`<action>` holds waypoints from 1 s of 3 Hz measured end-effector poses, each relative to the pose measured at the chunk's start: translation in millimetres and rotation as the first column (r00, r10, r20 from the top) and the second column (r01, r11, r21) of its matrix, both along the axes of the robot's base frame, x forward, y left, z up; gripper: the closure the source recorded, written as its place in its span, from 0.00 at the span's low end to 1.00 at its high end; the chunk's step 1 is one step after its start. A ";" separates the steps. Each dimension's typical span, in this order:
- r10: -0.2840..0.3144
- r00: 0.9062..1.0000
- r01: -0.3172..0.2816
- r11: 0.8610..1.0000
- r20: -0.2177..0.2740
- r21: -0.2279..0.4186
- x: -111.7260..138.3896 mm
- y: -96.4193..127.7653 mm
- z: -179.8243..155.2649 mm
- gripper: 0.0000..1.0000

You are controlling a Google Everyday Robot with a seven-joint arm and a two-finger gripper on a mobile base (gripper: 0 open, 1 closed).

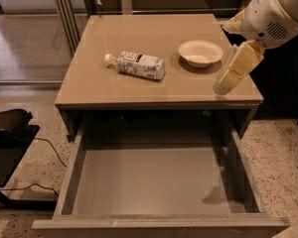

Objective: Place blue plastic bottle into top drawer

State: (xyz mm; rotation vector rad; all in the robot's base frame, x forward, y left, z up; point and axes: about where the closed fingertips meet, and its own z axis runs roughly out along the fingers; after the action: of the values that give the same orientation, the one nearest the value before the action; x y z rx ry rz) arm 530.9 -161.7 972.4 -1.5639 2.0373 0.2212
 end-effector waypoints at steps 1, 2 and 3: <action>0.000 1.000 0.000 1.000 0.000 0.000 0.0 0.0 0.0 0.00; 0.022 0.999 -0.023 0.999 0.038 0.022 14.4 13.3 -6.9 0.00; 0.103 0.988 -0.113 0.990 0.113 0.085 47.5 51.0 -17.3 0.00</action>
Offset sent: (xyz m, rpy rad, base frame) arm 0.0392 0.0322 -0.0190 0.0620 -0.0990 0.0545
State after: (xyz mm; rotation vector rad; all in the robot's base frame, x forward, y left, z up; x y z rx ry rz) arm 578.5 -110.7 955.2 -1.5959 1.8370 0.2608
